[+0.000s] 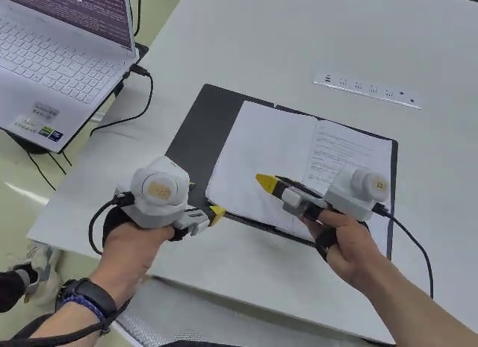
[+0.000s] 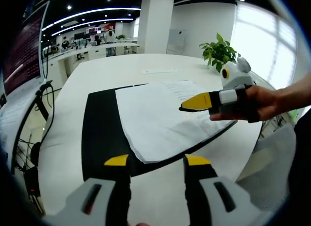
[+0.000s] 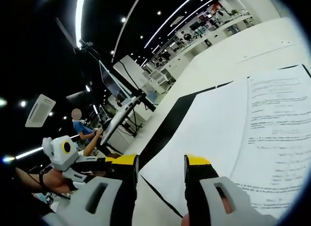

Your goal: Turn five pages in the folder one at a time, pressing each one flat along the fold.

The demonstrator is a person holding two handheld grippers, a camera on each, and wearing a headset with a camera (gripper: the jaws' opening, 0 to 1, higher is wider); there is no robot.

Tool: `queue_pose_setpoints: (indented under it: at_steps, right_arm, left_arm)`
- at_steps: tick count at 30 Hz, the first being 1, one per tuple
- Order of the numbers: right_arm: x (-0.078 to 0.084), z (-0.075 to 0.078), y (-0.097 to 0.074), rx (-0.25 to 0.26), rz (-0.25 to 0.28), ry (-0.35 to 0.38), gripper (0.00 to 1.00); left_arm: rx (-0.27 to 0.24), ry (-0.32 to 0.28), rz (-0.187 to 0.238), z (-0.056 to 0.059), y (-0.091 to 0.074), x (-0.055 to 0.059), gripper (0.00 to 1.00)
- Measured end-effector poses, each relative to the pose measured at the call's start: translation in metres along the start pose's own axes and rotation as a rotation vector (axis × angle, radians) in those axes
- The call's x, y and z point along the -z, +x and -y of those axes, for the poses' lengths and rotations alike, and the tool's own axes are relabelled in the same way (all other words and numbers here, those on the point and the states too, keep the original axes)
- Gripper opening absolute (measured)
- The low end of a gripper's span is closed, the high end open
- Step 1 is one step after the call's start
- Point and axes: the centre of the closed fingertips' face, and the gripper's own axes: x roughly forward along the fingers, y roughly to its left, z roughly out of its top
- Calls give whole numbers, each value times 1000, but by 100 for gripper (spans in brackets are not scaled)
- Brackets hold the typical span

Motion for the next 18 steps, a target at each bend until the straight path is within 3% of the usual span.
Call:
queue_pose_setpoints:
  at_steps: [6, 9, 12, 18]
  right_arm:
    - [-10, 11, -27, 53, 106, 60, 35]
    - [-10, 15, -33, 57, 99, 69, 35]
    - [-14, 18, -42, 72, 117, 68, 35]
    - [-13, 24, -52, 88, 119, 67, 35]
  left_arm:
    - [43, 14, -18, 8, 17, 3, 42]
    - [49, 38, -25, 9, 27, 2, 38]
    - [56, 53, -25, 7, 36, 1, 27]
    - [64, 46, -40, 1, 53, 3, 23]
